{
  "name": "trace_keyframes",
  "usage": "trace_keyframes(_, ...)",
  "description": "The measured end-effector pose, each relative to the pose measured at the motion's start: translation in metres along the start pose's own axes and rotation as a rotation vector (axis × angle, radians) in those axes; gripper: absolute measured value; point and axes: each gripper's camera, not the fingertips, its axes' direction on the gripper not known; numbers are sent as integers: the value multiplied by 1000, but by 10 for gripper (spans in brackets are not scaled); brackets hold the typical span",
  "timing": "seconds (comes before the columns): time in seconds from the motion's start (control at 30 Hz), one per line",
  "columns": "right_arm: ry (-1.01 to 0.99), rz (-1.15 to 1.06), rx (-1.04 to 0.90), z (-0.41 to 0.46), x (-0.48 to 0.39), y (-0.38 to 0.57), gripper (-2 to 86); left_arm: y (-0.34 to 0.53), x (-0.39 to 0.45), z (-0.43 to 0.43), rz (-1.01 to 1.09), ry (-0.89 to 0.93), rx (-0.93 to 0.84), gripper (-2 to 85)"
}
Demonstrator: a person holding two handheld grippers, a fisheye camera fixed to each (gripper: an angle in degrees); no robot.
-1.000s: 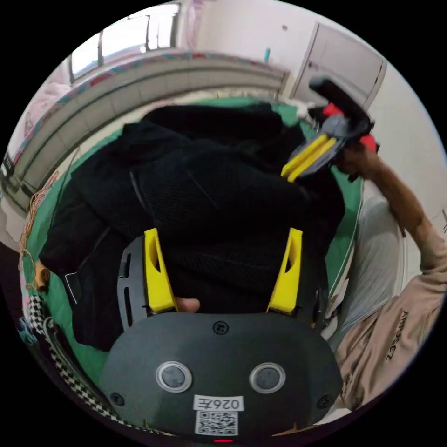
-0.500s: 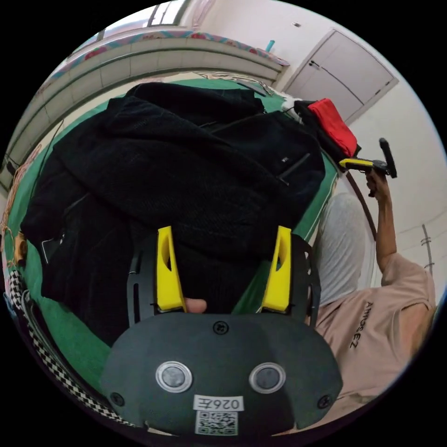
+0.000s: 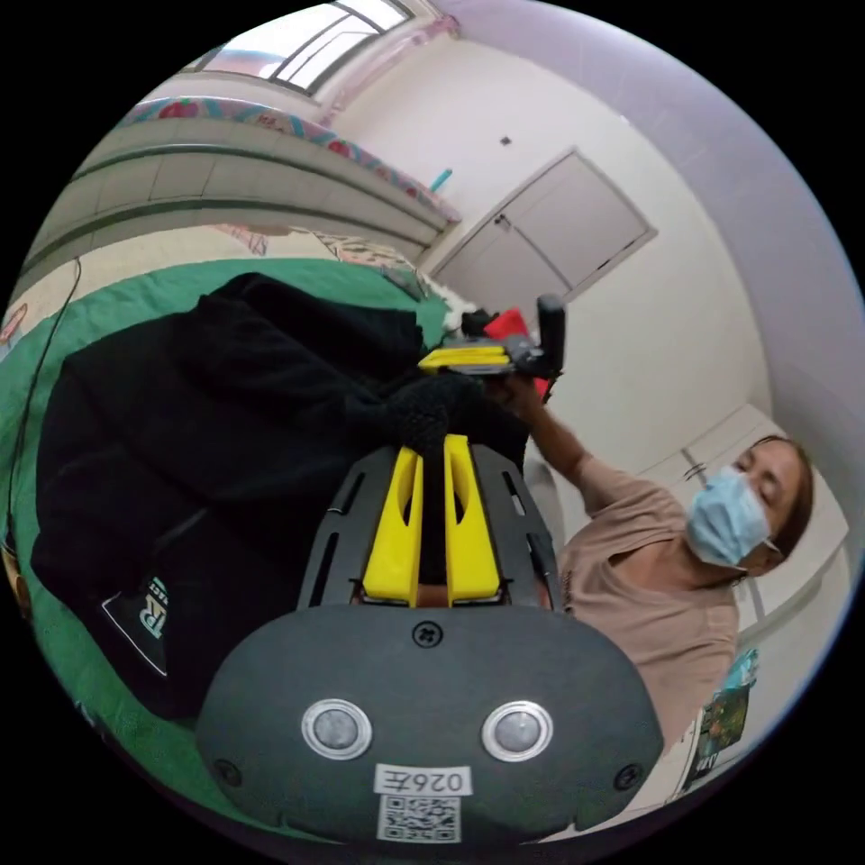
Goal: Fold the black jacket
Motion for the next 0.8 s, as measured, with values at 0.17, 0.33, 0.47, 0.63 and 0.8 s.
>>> trace_keyframes(0.17, -554, 210, -129, 99, 36, -81, 170, -35, -34, -40, -51, 22, 25, 39)
trace_keyframes(0.33, -815, 162, -34, 88, 40, -66, 23, -130, -68, -124, -161, -387, 323, 57)
trace_keyframes(0.47, -838, -278, -446, 44, -28, 25, 5, -151, -100, -138, -253, -466, 430, 70)
trace_keyframes(0.63, -543, -172, -395, -7, -32, 93, 58, -113, -136, -126, -291, -498, 388, 79)
trace_keyframes(0.8, 68, -11, -90, -35, 28, 64, 117, -53, -135, -122, -205, -496, 341, 324)
